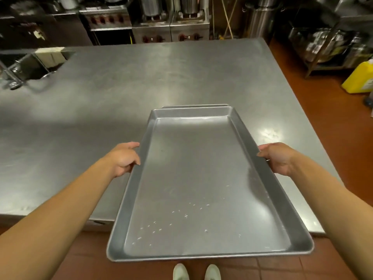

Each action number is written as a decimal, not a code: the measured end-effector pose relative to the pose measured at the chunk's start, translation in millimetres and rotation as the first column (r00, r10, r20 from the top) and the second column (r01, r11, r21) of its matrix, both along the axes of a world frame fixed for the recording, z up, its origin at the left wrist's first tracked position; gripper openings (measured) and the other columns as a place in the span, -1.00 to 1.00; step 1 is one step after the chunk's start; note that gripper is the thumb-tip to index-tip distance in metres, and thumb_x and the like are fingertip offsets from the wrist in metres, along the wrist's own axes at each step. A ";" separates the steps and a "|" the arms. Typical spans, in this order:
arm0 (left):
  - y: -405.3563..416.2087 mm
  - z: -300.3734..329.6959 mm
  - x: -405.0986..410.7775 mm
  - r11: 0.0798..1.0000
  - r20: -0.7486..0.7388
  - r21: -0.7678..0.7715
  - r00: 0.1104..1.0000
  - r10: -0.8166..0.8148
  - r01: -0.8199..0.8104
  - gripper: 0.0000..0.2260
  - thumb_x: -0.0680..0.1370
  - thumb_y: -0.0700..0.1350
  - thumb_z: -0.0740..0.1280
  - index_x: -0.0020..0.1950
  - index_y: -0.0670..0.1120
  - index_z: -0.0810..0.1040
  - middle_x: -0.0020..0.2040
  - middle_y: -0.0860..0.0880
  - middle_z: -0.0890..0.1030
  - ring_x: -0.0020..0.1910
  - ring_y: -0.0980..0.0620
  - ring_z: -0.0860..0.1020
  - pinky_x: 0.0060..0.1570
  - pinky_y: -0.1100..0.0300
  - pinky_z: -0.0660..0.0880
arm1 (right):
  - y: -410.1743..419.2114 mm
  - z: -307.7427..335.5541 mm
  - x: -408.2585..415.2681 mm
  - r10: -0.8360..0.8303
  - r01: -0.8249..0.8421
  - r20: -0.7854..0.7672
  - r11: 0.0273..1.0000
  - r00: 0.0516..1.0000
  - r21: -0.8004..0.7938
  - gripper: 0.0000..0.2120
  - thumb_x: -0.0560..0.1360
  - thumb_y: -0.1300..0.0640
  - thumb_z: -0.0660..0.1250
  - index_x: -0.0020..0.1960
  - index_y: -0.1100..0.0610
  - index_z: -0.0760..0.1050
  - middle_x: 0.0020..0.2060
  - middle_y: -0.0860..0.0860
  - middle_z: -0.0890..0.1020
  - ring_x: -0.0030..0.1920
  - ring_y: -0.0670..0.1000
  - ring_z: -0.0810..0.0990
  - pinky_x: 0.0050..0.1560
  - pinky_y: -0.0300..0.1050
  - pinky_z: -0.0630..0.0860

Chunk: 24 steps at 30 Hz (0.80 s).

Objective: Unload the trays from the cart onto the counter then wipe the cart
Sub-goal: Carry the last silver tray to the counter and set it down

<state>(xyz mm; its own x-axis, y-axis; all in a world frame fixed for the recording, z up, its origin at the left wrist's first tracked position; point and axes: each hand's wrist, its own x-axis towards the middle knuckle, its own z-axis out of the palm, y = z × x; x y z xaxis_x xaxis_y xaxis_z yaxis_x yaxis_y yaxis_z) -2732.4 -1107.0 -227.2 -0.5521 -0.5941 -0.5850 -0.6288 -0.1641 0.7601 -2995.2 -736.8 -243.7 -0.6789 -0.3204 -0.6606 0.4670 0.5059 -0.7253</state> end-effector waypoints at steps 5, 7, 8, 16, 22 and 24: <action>-20.9 -26.2 -22.6 0.997 0.027 -0.049 0.998 -0.052 0.053 -0.39 0.48 -0.55 0.19 0.44 -0.08 0.47 -0.03 -0.25 0.62 -0.22 -0.14 0.59 -0.35 0.19 0.51 | -31.5 -29.4 -13.8 -0.042 0.054 -0.121 0.993 0.992 0.101 -0.89 0.56 0.44 0.33 -0.01 0.34 0.63 -0.15 0.26 0.67 -0.22 0.21 0.66 -0.21 0.05 0.69; -26.0 -33.6 -34.4 0.992 0.058 -0.113 0.997 -0.056 0.063 -0.52 0.47 -0.54 0.21 0.22 -0.09 0.57 -0.18 -0.17 0.66 -0.38 -0.04 0.59 -0.45 0.27 0.46 | -40.5 -43.9 -21.5 -0.021 0.058 -0.200 0.982 0.980 0.179 -0.88 0.53 0.42 0.37 -0.16 0.29 0.59 -0.24 0.18 0.59 -0.26 0.16 0.59 -0.19 0.00 0.61; -27.9 -37.1 -39.3 0.988 0.068 -0.143 0.996 -0.053 0.062 -0.59 0.47 -0.54 0.21 0.10 -0.10 0.59 -0.28 -0.10 0.67 -0.46 0.03 0.58 -0.52 0.31 0.43 | -44.3 -50.4 -24.4 -0.003 0.056 -0.238 0.974 0.971 0.219 -0.80 0.51 0.42 0.37 -0.26 0.23 0.52 -0.29 0.14 0.53 -0.29 0.14 0.53 -0.19 -0.03 0.55; -45.2 -83.4 -47.8 0.969 0.094 -0.212 0.990 -0.104 0.122 -0.70 0.47 -0.54 0.25 0.00 -0.23 0.65 -0.36 0.05 0.67 -0.46 0.17 0.58 -0.47 0.35 0.49 | -66.0 -84.5 -30.3 0.118 0.076 -0.406 0.899 0.906 0.431 -0.82 0.50 0.39 0.33 -0.28 0.33 0.54 -0.41 0.11 0.48 -0.38 0.12 0.49 -0.40 -0.21 0.38; -44.9 -120.5 -52.3 0.967 0.067 -0.238 0.995 -0.072 0.086 -0.67 0.48 -0.57 0.24 -0.07 -0.20 0.64 -0.36 0.04 0.64 -0.54 0.28 0.51 -0.49 0.36 0.45 | -75.8 -110.2 -32.0 0.161 0.115 -0.483 0.863 0.861 0.492 -0.70 0.59 0.25 0.35 -0.31 0.24 0.45 -0.42 0.14 0.44 -0.42 0.12 0.45 -0.29 -0.13 0.43; -44.0 -130.1 -54.7 0.963 0.072 -0.255 0.995 -0.072 0.088 -0.66 0.49 -0.58 0.23 -0.07 -0.19 0.63 -0.45 0.16 0.61 -0.55 0.30 0.50 -0.51 0.40 0.45 | -76.8 -114.9 -31.6 0.187 0.105 -0.485 0.851 0.854 0.515 -0.69 0.58 0.26 0.35 -0.33 0.24 0.44 -0.43 0.14 0.43 -0.41 0.15 0.47 -0.30 -0.14 0.41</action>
<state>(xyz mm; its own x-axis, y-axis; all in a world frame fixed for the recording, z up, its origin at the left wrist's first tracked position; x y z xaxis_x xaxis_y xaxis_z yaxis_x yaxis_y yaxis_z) -2787.1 -1151.0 -357.3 -0.5718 -0.6847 -0.4518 -0.6784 0.0850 0.7298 -3026.8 -813.6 -358.6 -0.9500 -0.0756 -0.3031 0.0832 0.8740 -0.4788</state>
